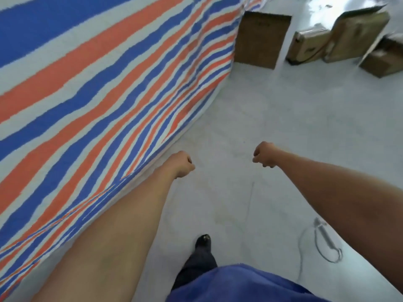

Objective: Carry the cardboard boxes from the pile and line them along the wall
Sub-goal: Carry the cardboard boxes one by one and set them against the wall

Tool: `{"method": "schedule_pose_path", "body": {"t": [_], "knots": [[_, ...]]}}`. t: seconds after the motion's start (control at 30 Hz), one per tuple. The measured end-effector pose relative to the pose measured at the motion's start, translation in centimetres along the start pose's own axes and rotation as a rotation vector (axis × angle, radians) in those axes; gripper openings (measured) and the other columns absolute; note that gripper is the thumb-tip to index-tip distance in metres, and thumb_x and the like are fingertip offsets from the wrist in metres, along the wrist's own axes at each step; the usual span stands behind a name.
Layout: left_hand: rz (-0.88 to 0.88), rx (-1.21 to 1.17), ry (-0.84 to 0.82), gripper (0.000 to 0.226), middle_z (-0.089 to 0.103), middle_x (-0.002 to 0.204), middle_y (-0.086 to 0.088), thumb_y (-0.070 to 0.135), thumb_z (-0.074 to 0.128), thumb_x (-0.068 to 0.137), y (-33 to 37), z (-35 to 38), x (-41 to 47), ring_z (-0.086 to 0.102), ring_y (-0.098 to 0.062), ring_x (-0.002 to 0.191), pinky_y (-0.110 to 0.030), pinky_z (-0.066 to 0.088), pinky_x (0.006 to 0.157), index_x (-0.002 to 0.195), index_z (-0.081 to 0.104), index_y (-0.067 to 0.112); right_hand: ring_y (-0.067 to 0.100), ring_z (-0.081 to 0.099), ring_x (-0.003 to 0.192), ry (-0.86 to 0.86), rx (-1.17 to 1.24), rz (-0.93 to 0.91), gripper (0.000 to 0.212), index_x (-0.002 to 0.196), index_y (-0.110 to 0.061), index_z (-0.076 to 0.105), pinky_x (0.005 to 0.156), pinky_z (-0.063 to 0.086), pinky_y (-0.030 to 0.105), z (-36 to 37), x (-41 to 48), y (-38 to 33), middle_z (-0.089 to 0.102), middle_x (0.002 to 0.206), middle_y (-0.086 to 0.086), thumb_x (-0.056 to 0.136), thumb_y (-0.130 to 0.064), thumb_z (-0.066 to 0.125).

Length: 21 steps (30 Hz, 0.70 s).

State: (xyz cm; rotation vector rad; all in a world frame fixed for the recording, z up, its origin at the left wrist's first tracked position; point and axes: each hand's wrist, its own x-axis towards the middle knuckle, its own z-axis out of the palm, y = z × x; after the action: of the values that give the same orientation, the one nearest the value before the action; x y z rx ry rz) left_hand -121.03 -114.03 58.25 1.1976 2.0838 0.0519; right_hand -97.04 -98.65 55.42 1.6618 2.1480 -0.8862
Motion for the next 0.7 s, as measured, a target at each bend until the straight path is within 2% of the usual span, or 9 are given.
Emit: {"method": "schedule_pose_path", "body": {"t": [0.13, 0.23, 0.33, 0.43, 0.53, 0.63, 0.7], "knots": [[0.108, 0.13, -0.052, 0.028, 0.064, 0.11, -0.01, 0.029, 0.056, 0.098, 7.2, -4.9, 7.7, 0.063, -0.026, 0.099, -0.038, 0.054, 0.091, 0.117, 0.062, 0.01, 0.03, 0.07, 0.076, 0.081, 0.062, 0.112, 0.027, 0.111, -0.006, 0.07, 0.073, 0.062, 0.041, -6.3, 4.5, 2.2, 0.073, 0.083, 0.014, 0.089, -0.022, 0.068], [0.19, 0.205, -0.06, 0.031, 0.064, 0.116, -0.012, 0.029, 0.056, 0.098, 13.3, -7.5, 13.1, 0.062, -0.028, 0.103, -0.038, 0.052, 0.094, 0.12, 0.063, 0.009, 0.029, 0.072, 0.08, 0.14, 0.141, 0.175, 0.026, 0.112, -0.013, 0.068, 0.072, 0.061, 0.038, -10.2, 7.7, 4.8, 0.065, 0.075, 0.004, 0.089, -0.025, 0.067], [0.252, 0.249, -0.083, 0.03, 0.065, 0.116, -0.015, 0.027, 0.057, 0.097, 18.8, -8.3, 18.0, 0.063, -0.03, 0.105, -0.036, 0.053, 0.092, 0.118, 0.064, 0.008, 0.03, 0.072, 0.081, 0.134, 0.179, 0.238, 0.026, 0.112, -0.01, 0.067, 0.073, 0.061, 0.039, -13.3, 10.5, 7.9, 0.069, 0.081, 0.009, 0.09, -0.024, 0.067], [0.313, 0.261, -0.119, 0.028, 0.067, 0.112, -0.015, 0.026, 0.058, 0.096, 24.8, -8.0, 23.7, 0.065, -0.031, 0.101, -0.033, 0.052, 0.082, 0.115, 0.066, 0.008, 0.031, 0.073, 0.086, 0.141, 0.251, 0.317, 0.026, 0.112, -0.008, 0.068, 0.073, 0.062, 0.04, -16.8, 14.9, 12.6, 0.074, 0.093, 0.017, 0.09, -0.022, 0.068], [0.338, 0.267, -0.147, 0.025, 0.068, 0.106, -0.014, 0.025, 0.058, 0.095, 31.7, -7.8, 30.4, 0.067, -0.03, 0.097, -0.032, 0.053, 0.076, 0.112, 0.067, 0.009, 0.028, 0.073, 0.087, 0.136, 0.33, 0.371, 0.027, 0.115, -0.008, 0.065, 0.065, 0.058, 0.034, -21.4, 20.8, 17.7, 0.071, 0.1, 0.016, 0.091, -0.019, 0.068], [0.301, 0.249, -0.167, 0.024, 0.07, 0.101, -0.015, 0.026, 0.058, 0.094, 38.3, -8.2, 36.6, 0.068, -0.031, 0.093, -0.035, 0.056, 0.075, 0.109, 0.067, 0.009, 0.027, 0.072, 0.085, 0.102, 0.343, 0.386, 0.028, 0.117, -0.007, 0.064, 0.058, 0.053, 0.03, -26.8, 27.1, 21.8, 0.07, 0.102, 0.016, 0.091, -0.019, 0.068], [0.275, 0.229, -0.198, 0.023, 0.07, 0.1, -0.015, 0.027, 0.058, 0.094, 40.9, -8.7, 38.9, 0.069, -0.031, 0.093, -0.036, 0.056, 0.075, 0.107, 0.066, 0.009, 0.027, 0.072, 0.087, 0.065, 0.322, 0.377, 0.027, 0.116, -0.008, 0.064, 0.062, 0.056, 0.033, -29.4, 29.7, 23.0, 0.069, 0.103, 0.015, 0.092, -0.02, 0.068]]}}
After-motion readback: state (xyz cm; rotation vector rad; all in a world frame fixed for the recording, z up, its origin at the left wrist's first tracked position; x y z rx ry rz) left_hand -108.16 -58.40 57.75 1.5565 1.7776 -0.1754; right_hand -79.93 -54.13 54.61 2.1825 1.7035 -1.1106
